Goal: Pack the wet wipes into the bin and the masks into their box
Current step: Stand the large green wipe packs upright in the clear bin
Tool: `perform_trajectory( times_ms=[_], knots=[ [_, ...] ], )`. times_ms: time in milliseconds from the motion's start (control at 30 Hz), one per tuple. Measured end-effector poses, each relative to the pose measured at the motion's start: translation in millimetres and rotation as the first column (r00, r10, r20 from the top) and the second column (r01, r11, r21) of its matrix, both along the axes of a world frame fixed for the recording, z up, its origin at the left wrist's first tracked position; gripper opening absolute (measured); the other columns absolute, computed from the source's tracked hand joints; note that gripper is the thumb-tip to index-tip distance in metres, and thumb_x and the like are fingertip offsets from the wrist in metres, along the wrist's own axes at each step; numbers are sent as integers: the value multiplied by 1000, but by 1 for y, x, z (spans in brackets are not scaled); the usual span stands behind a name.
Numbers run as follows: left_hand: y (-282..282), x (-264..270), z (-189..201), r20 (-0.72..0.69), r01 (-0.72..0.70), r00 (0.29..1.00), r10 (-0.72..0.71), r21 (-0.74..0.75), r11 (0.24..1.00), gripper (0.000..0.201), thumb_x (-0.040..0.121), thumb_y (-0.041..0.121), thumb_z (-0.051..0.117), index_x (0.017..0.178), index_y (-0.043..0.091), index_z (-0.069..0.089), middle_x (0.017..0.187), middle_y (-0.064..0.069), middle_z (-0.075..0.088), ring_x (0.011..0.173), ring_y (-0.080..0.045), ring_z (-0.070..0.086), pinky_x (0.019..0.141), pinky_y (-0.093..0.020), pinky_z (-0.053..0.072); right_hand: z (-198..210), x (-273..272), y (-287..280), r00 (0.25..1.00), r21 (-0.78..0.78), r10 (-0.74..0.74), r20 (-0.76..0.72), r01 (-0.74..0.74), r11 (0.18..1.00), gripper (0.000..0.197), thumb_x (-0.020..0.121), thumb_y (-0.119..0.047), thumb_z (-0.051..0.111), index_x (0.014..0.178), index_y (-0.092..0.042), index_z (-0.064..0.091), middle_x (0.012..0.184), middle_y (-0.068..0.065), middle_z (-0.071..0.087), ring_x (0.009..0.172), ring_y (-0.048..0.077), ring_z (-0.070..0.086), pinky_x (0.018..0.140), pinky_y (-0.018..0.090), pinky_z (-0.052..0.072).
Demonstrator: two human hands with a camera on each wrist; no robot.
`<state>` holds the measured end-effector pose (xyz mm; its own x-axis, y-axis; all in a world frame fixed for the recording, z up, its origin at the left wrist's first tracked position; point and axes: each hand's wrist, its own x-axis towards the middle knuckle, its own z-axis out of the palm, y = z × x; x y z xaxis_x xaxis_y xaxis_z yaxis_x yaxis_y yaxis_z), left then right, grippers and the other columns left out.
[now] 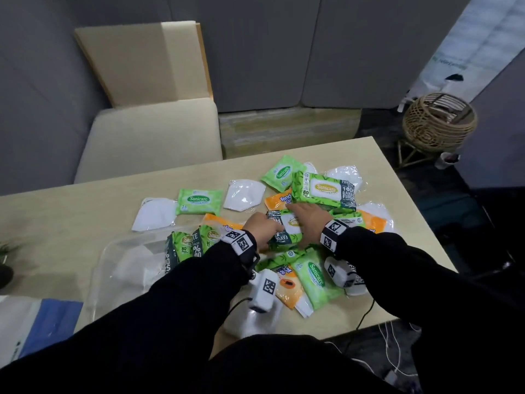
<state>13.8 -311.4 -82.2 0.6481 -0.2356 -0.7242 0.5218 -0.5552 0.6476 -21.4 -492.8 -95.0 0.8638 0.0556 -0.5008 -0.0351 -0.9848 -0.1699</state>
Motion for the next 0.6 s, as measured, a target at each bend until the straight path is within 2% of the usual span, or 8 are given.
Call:
perform_trajectory(
  times_ms=[67,133,233,300,400,467,533,600],
  knots=[
    [-4,7,-39,-30,-47,998,47,-2,999,59,58,26,79,111,6,66,106,-16,76,94,-35,74,85,-57,62,-3,-2,-1,998,-39,25,53,-23,999,124,60,-44,92,161,-31,19,163,1,33,149,30,32,116,57,34],
    [-8,8,-50,-25,-95,995,95,-10,995,59,54,27,80,109,5,69,101,-16,77,91,-34,76,86,-56,62,-2,-2,-2,992,-63,48,115,-41,997,114,60,-47,88,156,-31,30,155,1,44,141,28,41,114,51,35],
    [-11,-10,16,29,-139,990,141,-54,989,37,72,24,85,102,6,71,99,-15,76,92,-32,74,90,-48,60,10,-2,-3,991,-42,17,129,-12,999,112,56,-55,88,152,-31,34,149,-2,49,137,28,44,112,48,36],
    [-9,-12,32,76,-172,981,181,-116,978,26,86,22,81,103,11,64,97,-4,69,89,-20,69,84,-38,58,21,-5,-7,988,32,-32,152,27,999,115,56,-56,88,153,-30,34,149,-1,49,134,28,45,109,47,41],
    [7,-11,59,158,-185,964,212,-166,968,78,75,48,88,139,28,47,129,-1,56,116,-20,61,99,-43,54,44,-6,-14,978,259,-122,169,75,963,114,56,-52,87,153,-25,33,146,4,50,127,28,47,102,45,47],
    [20,-11,81,181,-149,965,191,-222,963,108,58,64,92,147,42,35,141,0,52,124,-24,59,101,-48,54,64,-4,-12,969,442,-192,156,105,891,115,56,-47,87,155,-23,34,152,5,46,133,26,46,107,41,45],
    [30,-10,106,211,-88,964,162,-323,942,122,46,63,97,148,49,32,138,5,61,121,-21,64,102,-48,54,89,0,-3,972,595,-198,127,85,799,112,58,-42,86,156,-22,37,155,3,46,137,20,45,110,35,40],
    [42,-8,132,325,14,939,110,-356,934,122,47,45,98,151,41,32,131,11,63,118,-13,66,103,-41,54,112,6,7,984,745,-172,42,83,662,94,68,-28,87,152,-26,45,145,-6,56,131,14,52,108,33,43]
  ],
)
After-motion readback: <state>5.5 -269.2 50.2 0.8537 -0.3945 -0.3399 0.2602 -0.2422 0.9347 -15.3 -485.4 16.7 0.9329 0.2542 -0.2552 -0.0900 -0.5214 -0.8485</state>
